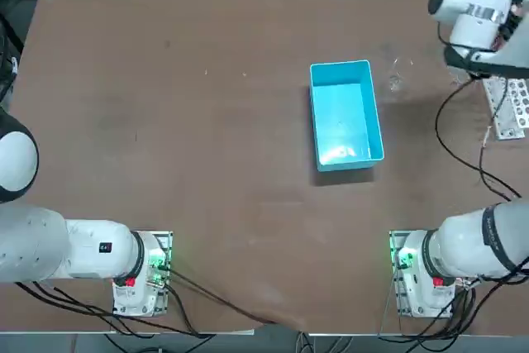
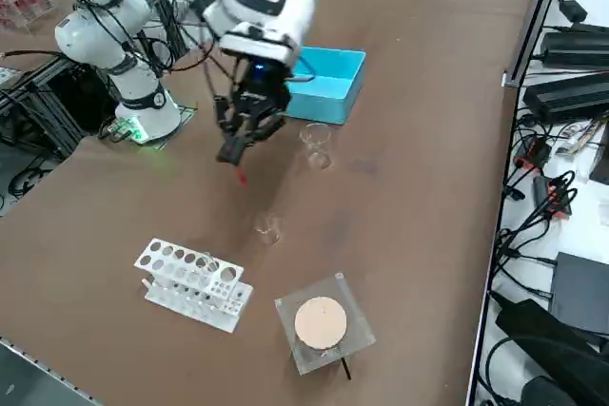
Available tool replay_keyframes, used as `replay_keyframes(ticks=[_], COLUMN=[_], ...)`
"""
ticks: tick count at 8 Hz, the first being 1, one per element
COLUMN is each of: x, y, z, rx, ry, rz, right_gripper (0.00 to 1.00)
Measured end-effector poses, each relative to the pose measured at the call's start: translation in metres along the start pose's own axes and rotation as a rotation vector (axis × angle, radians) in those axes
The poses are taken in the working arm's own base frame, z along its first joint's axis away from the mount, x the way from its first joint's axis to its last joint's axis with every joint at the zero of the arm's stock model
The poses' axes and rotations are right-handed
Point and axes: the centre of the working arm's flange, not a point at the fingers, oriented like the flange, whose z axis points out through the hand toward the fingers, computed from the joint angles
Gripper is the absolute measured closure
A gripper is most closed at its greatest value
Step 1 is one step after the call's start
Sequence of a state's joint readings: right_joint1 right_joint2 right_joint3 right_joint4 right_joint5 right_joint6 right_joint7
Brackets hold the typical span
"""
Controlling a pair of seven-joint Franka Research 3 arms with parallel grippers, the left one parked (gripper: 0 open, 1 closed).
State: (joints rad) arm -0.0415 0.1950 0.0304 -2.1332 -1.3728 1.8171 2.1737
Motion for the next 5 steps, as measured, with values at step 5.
replay_keyframes(ticks=[5], x=[-0.093], y=[-0.029], z=[0.032], rx=[-0.064], ry=[0.001], rz=[0.083], right_gripper=[0.97])
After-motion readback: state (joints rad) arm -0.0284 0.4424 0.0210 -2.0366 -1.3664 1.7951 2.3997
